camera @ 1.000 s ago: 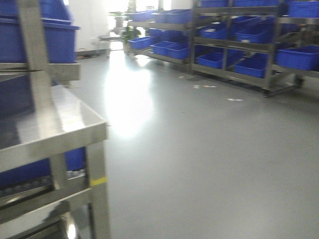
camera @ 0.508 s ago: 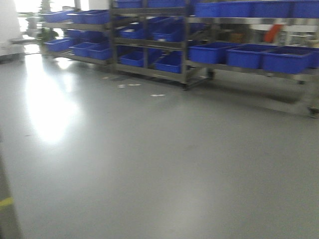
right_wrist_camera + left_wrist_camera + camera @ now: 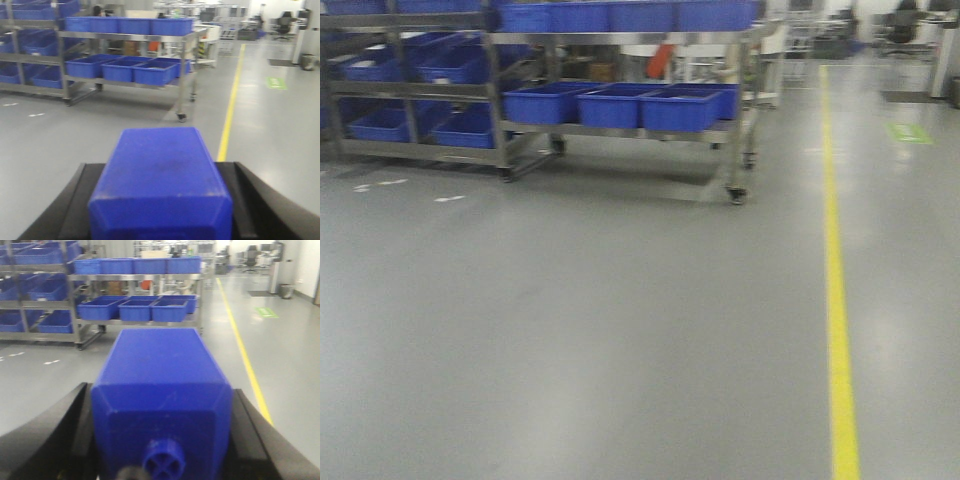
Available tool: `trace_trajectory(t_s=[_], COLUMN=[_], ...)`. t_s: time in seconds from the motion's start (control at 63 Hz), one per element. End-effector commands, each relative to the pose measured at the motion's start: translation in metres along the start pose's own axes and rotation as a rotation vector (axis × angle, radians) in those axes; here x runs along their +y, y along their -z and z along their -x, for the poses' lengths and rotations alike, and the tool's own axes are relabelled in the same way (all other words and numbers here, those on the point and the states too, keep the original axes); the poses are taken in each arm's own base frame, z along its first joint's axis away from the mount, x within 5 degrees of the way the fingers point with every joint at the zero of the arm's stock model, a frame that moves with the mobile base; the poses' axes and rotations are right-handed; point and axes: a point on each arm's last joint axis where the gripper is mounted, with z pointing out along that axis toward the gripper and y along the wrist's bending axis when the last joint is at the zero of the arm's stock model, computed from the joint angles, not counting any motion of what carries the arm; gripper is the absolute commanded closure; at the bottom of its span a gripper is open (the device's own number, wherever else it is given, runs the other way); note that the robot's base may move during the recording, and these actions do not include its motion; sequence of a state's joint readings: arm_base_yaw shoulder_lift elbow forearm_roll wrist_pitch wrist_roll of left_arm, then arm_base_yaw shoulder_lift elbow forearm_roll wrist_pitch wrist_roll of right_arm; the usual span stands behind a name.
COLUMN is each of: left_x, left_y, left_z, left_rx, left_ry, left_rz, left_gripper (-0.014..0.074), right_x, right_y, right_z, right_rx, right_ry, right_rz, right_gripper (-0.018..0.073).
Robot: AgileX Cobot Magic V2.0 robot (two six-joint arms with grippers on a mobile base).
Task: Pick and sort blue part to right shelf
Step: 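Turn the base away from the table carrying both blue parts, then drive forward along the yellow floor line holding both parts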
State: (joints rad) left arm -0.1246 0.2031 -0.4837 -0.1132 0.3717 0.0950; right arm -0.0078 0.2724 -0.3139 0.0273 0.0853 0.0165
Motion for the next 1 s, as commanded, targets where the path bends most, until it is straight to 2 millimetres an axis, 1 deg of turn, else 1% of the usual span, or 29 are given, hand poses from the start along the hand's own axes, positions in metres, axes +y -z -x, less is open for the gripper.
trace_trajectory(t_s=[0.0, 0.984], left_x=[0.0006, 0.0006], left_y=[0.0018, 0.0018], left_z=[0.0175, 0.0175], left_rx=[-0.110, -0.110], left_ry=[0.000, 0.000], left_rz=[0.009, 0.009], left_gripper=[0.0212, 0.0212], right_x=[0.0000, 0.0000], right_y=[0.0006, 0.0006], right_z=[0.0183, 0.0183], right_rx=[-0.114, -0.114], right_ry=[0.005, 0.005], right_rz=[-0.006, -0.006], right_gripper=[0.0125, 0.0125])
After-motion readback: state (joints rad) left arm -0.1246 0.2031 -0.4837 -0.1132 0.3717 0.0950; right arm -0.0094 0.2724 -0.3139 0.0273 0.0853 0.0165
